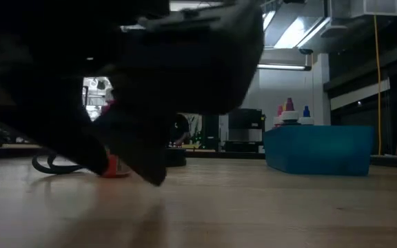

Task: Pick & Place food coloring
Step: Put the large orange food coloring bottle into the blue bin

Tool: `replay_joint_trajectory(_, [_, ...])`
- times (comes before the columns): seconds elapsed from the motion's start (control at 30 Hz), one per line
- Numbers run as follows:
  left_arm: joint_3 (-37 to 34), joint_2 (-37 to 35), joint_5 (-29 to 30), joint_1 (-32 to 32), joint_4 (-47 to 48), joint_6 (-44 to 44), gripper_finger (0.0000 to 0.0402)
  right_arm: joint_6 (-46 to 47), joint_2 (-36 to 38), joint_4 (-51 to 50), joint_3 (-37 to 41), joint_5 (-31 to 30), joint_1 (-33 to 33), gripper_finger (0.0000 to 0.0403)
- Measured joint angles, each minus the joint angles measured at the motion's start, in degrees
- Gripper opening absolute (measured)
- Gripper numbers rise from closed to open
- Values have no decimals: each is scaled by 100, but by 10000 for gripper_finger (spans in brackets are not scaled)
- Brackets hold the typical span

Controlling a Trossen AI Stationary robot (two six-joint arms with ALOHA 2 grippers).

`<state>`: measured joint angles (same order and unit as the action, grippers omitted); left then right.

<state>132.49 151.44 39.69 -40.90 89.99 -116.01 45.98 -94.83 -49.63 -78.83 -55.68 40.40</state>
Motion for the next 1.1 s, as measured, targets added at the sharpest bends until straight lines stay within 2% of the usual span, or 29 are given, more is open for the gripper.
replay_joint_trajectory(0.17, [-483,-100,-68,-16,-26,-299,250,-11,0,-28,2,33,1,227])
replay_joint_trajectory(0.37, [-1081,-354,-146,-162,-15,-617,255,-7,0,-127,2,33,-5,227])
replay_joint_trajectory(0.53, [-2005,-1127,-404,-352,9,-649,255,-7,0,-131,2,31,-6,227])
replay_joint_trajectory(0.67, [-3160,-1972,-287,-651,17,-1285,256,-2,0,-133,2,31,-8,227])
replay_joint_trajectory(0.77, [-3906,-2538,27,-948,-304,-1475,253,-2,0,-135,2,30,-8,227])
replay_joint_trajectory(0.9, [-4640,-2978,106,-1143,-888,-1263,252,-2,0,-136,2,0,-8,227])
replay_joint_trajectory(1.0, [-4893,-3040,103,-1145,-1346,-1151,253,0,0,-132,2,-12,-8,227])
replay_joint_trajectory(1.1, [-4989,-2970,-127,-1034,-1540,-1462,253,20,0,-131,2,-13,-8,227])
